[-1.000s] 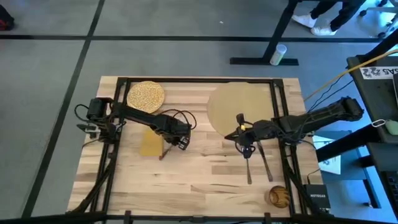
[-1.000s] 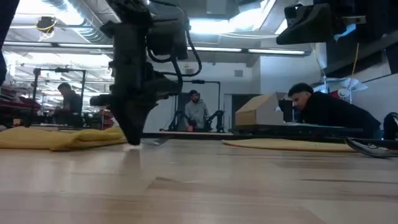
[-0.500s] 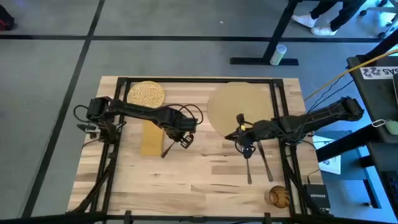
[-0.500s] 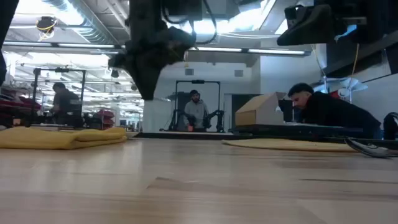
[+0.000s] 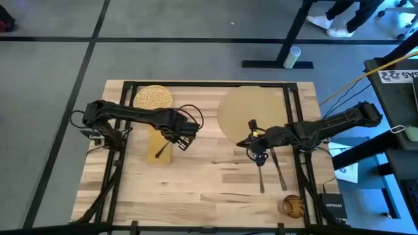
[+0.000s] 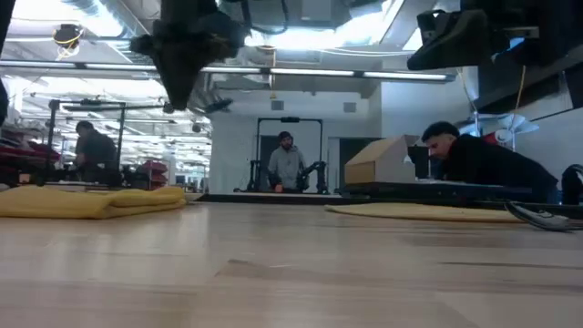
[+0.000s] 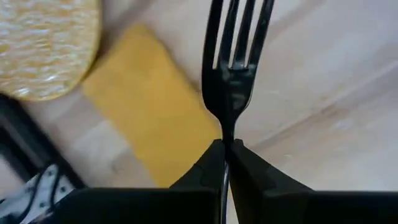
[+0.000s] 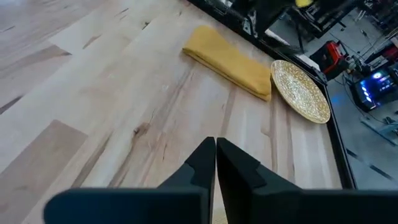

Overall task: Set table place
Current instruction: Put the fork on the yellow napkin

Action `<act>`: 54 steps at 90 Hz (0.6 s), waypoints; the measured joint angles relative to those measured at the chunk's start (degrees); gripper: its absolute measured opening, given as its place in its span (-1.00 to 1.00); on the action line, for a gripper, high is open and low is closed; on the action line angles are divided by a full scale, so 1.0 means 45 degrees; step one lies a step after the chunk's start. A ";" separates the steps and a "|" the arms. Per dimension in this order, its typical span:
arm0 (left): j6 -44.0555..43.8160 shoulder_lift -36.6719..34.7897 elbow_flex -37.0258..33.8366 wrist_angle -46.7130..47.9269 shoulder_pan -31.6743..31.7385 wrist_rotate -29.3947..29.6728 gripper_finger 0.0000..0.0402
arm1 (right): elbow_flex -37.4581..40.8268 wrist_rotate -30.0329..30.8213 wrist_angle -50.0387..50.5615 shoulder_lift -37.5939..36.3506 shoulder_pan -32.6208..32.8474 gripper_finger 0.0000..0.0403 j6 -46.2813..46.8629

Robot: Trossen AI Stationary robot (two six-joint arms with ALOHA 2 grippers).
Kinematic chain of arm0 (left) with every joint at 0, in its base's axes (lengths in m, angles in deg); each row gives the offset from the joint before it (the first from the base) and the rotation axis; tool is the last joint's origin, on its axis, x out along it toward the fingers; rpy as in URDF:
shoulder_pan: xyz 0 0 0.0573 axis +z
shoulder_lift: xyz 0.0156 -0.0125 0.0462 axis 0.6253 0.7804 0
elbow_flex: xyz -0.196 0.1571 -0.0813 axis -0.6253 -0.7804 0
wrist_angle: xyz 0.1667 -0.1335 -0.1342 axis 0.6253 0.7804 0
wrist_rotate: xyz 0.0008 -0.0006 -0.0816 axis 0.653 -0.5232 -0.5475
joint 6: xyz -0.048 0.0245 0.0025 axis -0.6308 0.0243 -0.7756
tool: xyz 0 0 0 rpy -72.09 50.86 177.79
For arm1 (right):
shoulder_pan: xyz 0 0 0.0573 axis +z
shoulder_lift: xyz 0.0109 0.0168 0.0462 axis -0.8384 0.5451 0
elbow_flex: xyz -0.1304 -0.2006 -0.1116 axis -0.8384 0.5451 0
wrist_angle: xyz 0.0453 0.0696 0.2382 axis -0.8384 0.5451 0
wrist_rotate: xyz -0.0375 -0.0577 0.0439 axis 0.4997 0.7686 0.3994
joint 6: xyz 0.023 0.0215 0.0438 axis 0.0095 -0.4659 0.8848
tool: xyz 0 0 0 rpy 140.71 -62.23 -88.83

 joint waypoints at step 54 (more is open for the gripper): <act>-0.1589 -0.2654 -0.6637 -0.4700 0.1014 -0.0297 -1.00 | 0.0000 -0.0234 0.0060 0.0000 0.0000 -0.97 0.0430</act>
